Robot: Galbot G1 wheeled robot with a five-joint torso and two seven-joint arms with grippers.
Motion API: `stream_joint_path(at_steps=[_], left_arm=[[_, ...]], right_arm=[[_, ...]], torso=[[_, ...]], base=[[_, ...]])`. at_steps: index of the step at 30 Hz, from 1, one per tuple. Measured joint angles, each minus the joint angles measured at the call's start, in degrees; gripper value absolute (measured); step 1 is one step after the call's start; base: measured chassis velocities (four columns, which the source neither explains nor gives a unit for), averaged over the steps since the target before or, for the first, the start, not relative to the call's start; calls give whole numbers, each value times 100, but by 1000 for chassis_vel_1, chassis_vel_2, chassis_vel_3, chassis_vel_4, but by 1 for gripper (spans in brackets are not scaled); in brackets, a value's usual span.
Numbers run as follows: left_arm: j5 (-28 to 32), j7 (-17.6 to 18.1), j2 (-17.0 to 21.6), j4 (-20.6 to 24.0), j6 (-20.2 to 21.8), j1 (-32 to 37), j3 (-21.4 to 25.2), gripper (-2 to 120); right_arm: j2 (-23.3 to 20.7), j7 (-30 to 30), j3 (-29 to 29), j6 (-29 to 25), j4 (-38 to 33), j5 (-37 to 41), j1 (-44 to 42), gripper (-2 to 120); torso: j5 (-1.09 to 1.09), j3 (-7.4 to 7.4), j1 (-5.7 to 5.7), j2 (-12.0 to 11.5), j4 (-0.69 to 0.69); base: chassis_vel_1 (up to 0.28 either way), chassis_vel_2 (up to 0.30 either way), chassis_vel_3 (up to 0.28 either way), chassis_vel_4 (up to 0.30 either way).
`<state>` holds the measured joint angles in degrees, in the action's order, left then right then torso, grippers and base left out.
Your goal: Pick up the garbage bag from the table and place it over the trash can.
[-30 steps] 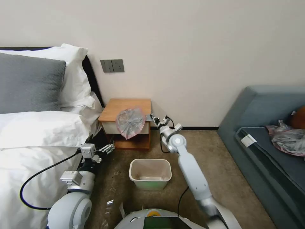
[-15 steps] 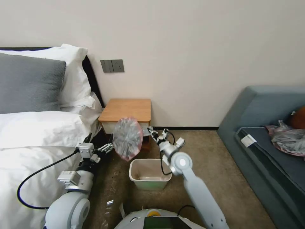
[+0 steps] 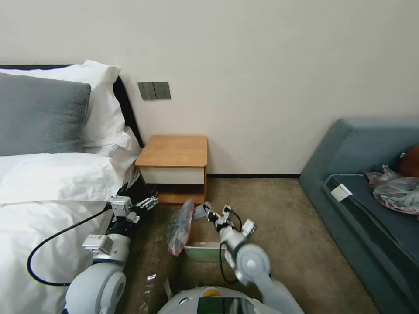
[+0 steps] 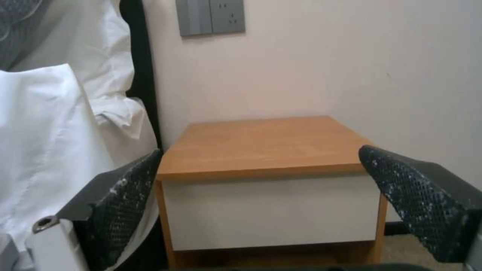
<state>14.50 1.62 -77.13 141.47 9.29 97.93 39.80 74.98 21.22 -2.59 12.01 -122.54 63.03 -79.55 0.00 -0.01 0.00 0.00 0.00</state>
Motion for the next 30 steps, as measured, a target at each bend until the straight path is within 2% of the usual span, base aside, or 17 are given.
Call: stream_joint_path(at_steps=[12, 16, 17, 21, 22, 25, 26, 28, 29, 30], left_arm=[[-8, -8, 18, -112, -169, 9, 20, 100], [8, -8, 23, -129, -176, 2, 34, 100], [8, -8, 23, -129, -176, 2, 34, 100], [11, -8, 19, -144, -186, -3, 27, 100], [11, -8, 19, -144, -186, -3, 27, 100], [13, -6, 21, -149, -193, -9, 25, 100], [13, -6, 21, -149, -193, -9, 25, 100], [16, -3, 22, -151, -193, -7, 25, 100], [16, -3, 22, -151, -193, -7, 25, 100], [16, -2, 19, -153, -193, -6, 24, 100]], right_arm=[[-207, 155, 107, -84, -216, -600, -497, 2], [-266, 247, 154, -70, -313, -720, -558, 22], [-266, 247, 154, -70, -313, -720, -558, 22], [-376, 385, 141, 10, -540, -765, -658, 38], [-376, 385, 141, 10, -540, -765, -658, 38], [-559, 524, 78, 52, -796, -806, -767, 53], [-559, 524, 78, 52, -796, -806, -767, 53], [-686, 539, -25, 72, -942, -802, -859, 64], [-686, 539, -25, 72, -942, -802, -859, 64], [-734, 540, -74, 76, -1005, -798, -904, 68]], torso=[[0, 0, 0, 0, 0], [0, 0, 0, 0, 0], [0, 0, 0, 0, 0], [0, 0, 0, 0, 0], [0, 0, 0, 0, 0], [0, 1, 0, 0, 0], [0, 1, 0, 0, 0], [0, 1, 0, 0, 0], [0, 1, 0, 0, 0], [0, 1, 0, 0, 0]], base=[[0, 0, 0, 0], [0, 0, 0, 0], [0, 0, 0, 0], [0, 0, 0, 0], [0, 0, 0, 0], [0, 0, 0, 0], [0, 0, 0, 0], [0, 0, 0, 0], [0, 0, 0, 0], [0, 0, 0, 0]])
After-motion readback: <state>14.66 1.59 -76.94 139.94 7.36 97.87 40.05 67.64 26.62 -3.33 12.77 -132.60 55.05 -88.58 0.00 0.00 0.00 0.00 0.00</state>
